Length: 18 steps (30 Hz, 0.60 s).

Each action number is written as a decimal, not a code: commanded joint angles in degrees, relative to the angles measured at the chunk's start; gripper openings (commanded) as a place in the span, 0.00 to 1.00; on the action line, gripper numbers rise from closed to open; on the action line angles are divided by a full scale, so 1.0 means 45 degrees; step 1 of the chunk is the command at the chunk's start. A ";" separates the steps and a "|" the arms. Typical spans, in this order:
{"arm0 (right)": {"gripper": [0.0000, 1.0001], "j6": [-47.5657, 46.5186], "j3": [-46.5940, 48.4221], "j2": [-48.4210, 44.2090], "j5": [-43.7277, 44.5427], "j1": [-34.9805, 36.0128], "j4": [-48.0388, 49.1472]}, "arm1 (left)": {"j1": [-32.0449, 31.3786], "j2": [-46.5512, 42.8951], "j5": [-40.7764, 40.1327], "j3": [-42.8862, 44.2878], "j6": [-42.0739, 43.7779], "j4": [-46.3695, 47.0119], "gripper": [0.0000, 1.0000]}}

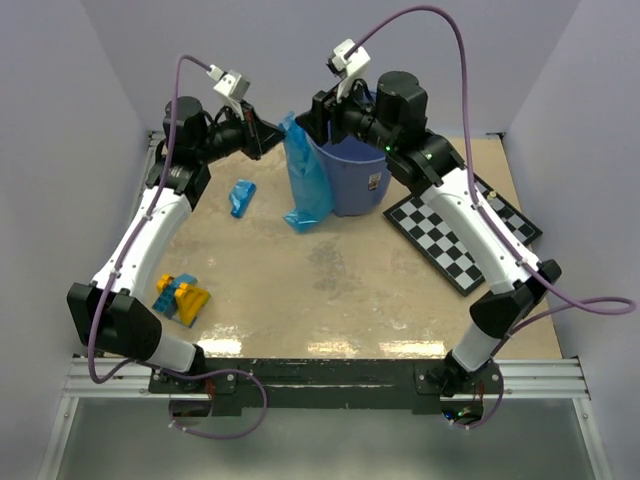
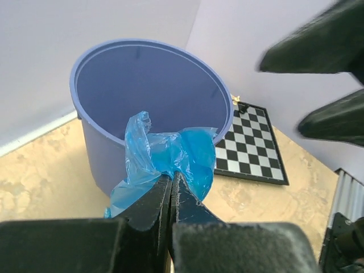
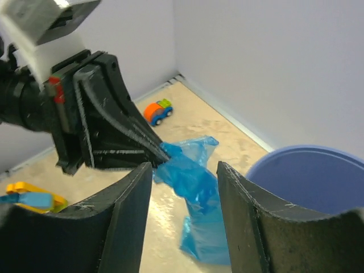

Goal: Put the trash bags into the trash bin

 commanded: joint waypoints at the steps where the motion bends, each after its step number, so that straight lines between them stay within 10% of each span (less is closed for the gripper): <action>1: 0.54 0.1805 0.1077 0.0966 -0.1195 -0.0037 0.0242 | -0.0344 -0.1078 -0.0312 -0.0433 0.1127 0.1472 0.00; 18: 0.52 0.2355 -0.0307 0.0716 -0.1587 -0.0037 0.0028 | -0.0677 -0.2036 -0.1406 -0.1254 0.2437 0.1550 0.00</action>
